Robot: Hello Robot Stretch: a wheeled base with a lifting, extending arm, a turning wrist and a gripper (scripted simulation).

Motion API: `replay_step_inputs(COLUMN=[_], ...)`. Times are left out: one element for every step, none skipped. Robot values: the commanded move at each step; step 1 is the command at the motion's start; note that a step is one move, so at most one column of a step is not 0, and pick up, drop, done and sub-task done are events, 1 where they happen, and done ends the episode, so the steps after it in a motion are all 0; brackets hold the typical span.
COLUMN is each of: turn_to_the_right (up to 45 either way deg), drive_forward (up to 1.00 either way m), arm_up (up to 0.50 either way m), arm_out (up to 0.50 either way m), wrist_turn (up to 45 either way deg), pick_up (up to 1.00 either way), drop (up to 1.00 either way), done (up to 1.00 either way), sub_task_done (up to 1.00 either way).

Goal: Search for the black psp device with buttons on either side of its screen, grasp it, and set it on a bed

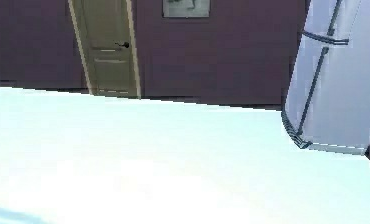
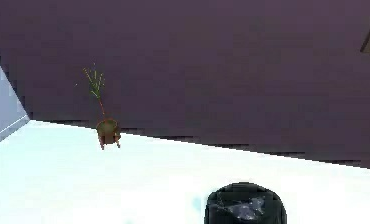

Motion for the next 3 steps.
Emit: replay_step_inputs(turn_to_the_right=[-36.0, 0.0, -12.0], drive_forward=[0.00, 1.00, 0.00], arm_up=[0.00, 0.00, 0.00], arm_out=[0.00, 0.00, 0.00], wrist_turn=[0.0, 0.0, 0.0], pick_up=[0.00, 0.00, 0.00], drop=[0.00, 0.00, 0.00], done=[0.00, 0.00, 0.00], sub_task_done=[0.00, 0.00, 0.00])
